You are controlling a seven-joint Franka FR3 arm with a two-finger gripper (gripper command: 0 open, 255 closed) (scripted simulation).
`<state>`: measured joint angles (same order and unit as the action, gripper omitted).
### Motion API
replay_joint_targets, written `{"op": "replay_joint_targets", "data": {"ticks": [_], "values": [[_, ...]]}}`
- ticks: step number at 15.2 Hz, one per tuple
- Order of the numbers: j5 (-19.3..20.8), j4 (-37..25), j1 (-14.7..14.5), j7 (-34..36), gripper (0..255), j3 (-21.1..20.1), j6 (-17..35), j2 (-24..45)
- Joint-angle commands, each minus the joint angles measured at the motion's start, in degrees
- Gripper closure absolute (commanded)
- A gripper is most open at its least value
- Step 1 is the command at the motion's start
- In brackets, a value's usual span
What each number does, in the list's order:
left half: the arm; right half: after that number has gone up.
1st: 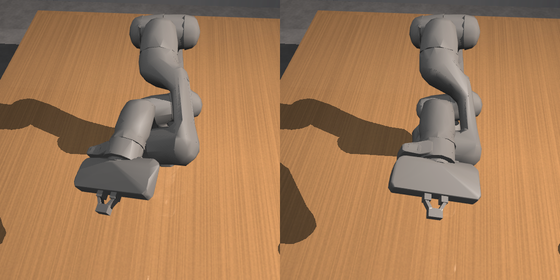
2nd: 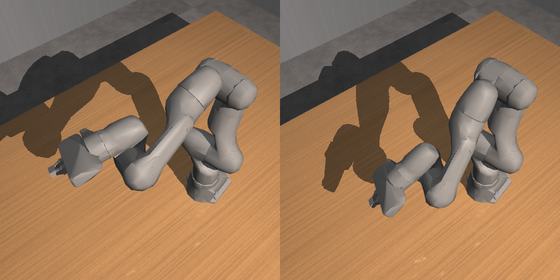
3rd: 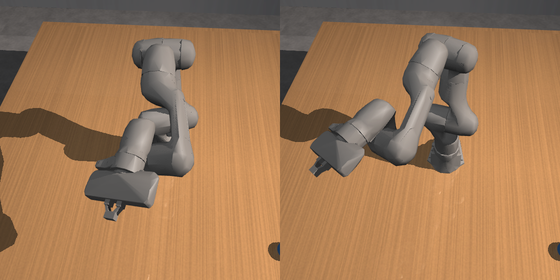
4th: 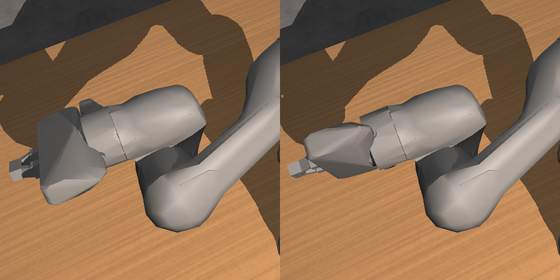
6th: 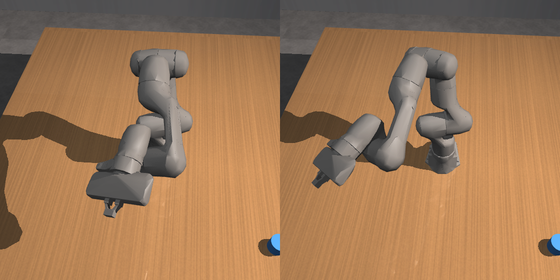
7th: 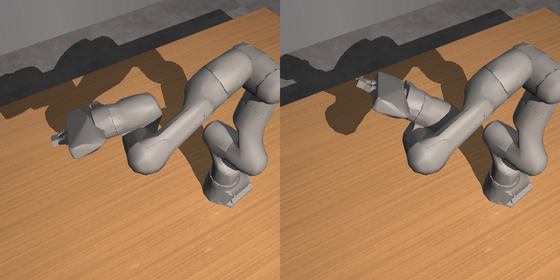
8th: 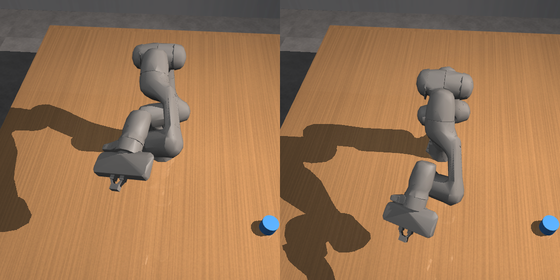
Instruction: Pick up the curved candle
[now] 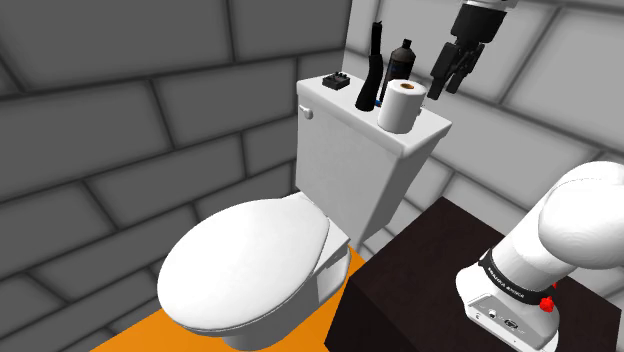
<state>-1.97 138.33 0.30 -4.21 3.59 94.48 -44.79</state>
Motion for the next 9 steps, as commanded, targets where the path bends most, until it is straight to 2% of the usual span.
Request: {"op": "replay_joint_targets", "data": {"ticks": [1,9], "values": [[0.0,0.0,0.0,0.0,0,0.0,0.0,0.0],[5.7,-18.9,-0.1,-4.2,0,0.1,-1.2,18.9]]}}
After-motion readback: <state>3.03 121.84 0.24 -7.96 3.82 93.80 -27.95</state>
